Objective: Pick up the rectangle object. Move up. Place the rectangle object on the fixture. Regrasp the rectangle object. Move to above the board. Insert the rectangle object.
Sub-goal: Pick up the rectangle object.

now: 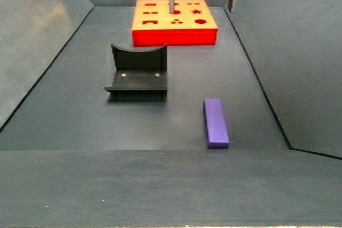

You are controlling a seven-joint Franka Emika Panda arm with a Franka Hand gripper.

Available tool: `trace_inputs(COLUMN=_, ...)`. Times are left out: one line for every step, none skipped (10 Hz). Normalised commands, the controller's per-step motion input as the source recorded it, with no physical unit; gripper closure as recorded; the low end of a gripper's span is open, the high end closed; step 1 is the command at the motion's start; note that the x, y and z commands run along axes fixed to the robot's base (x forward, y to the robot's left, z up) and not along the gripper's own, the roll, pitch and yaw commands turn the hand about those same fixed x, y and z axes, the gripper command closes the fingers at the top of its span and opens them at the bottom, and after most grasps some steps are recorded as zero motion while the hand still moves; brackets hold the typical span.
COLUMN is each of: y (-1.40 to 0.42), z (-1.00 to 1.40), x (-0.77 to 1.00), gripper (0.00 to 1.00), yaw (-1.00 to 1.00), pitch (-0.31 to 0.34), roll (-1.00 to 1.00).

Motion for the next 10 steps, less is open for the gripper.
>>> trace_inputs(y=0.45, z=-0.29, x=-0.14, gripper=0.00, yaw=-0.29, pitch=-0.064, roll=-0.04)
trace_inputs(y=0.57, z=-0.78, x=0.00, gripper=0.00, yaw=-0.38, pitch=0.000, roll=-0.05)
trace_inputs(y=0.62, z=-1.00, x=0.02, gripper=0.00, yaw=-0.33, pitch=0.000, roll=-0.05)
trace_inputs(y=0.63, z=-0.95, x=0.16, gripper=0.00, yaw=-0.19, pitch=0.000, roll=-0.08)
trace_inputs(y=0.46, z=-0.70, x=0.21, gripper=0.00, yaw=0.03, pitch=-0.023, roll=-0.24)
trace_inputs(y=0.37, z=-0.61, x=0.30, gripper=0.00, yaw=0.19, pitch=-0.014, roll=-0.29)
trace_inputs(y=0.35, z=-0.65, x=0.22, gripper=0.00, yaw=0.29, pitch=-0.043, roll=-0.27)
trace_inputs(y=0.25, z=-0.55, x=0.09, gripper=0.00, yaw=0.20, pitch=-0.050, roll=-0.31)
trace_inputs(y=0.20, z=-0.49, x=0.00, gripper=0.00, yaw=0.00, pitch=-0.099, roll=-0.34)
trace_inputs(y=0.21, z=-0.53, x=-0.19, gripper=0.00, yaw=-0.06, pitch=-0.101, roll=-0.32)
